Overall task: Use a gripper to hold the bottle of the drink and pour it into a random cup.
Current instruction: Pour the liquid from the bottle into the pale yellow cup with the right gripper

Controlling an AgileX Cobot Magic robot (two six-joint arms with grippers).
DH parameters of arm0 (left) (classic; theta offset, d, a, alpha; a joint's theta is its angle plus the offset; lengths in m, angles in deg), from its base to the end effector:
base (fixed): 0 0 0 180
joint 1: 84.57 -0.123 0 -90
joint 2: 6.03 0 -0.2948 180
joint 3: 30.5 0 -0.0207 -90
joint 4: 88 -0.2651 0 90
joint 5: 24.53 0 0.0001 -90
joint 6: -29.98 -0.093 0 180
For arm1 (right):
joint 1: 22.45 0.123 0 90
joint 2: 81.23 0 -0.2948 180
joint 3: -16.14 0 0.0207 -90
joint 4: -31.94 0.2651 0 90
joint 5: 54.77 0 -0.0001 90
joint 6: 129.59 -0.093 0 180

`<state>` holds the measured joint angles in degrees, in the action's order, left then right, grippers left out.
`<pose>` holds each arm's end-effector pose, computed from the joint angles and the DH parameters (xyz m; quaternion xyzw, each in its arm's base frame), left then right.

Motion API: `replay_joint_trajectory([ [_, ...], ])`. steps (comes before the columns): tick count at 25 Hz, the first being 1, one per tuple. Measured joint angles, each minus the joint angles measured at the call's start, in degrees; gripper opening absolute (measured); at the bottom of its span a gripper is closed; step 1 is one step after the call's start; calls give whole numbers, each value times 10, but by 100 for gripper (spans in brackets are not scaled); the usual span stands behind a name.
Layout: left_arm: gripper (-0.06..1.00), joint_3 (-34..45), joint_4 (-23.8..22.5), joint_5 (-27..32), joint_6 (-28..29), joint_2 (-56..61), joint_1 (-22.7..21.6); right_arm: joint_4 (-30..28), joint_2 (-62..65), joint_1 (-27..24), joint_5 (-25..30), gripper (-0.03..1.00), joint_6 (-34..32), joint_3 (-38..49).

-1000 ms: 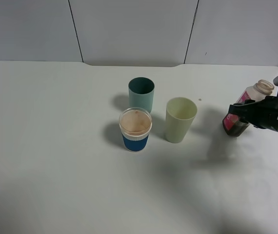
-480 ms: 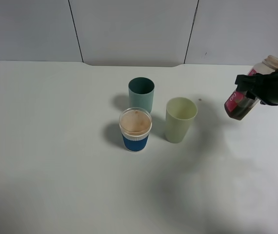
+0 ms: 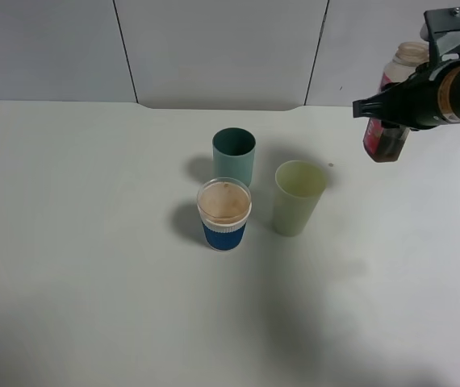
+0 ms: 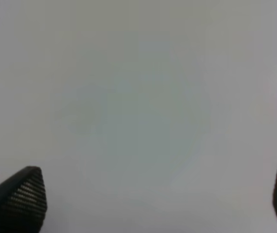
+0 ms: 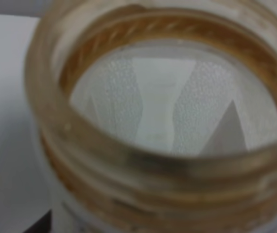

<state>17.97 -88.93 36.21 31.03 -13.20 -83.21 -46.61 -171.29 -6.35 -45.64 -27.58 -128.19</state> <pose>-0.0020 0.0014 0.2851 0.0019 0.8498 -0.0030 0.5271 0.2927 0.0693 0.2238 -0.0944 0.8900 -0.0092 0.4459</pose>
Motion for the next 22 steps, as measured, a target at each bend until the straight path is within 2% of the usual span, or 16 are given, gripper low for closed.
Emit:
replay_joint_trajectory([
  [2, 93, 0, 0, 0, 0, 0, 0, -18, 0, 10, 8, 39, -2, -1],
  [3, 93, 0, 0, 0, 0, 0, 0, -51, -1, 30, 27, 39, -2, -2],
  [12, 93, 0, 0, 0, 0, 0, 0, -172, -22, 133, 114, 39, 12, -2],
  [17, 93, 0, 0, 0, 0, 0, 0, -201, -40, 178, 157, 39, 92, -2],
  [22, 93, 0, 0, 0, 0, 0, 0, -203, -55, 188, 172, 39, 186, -2],
])
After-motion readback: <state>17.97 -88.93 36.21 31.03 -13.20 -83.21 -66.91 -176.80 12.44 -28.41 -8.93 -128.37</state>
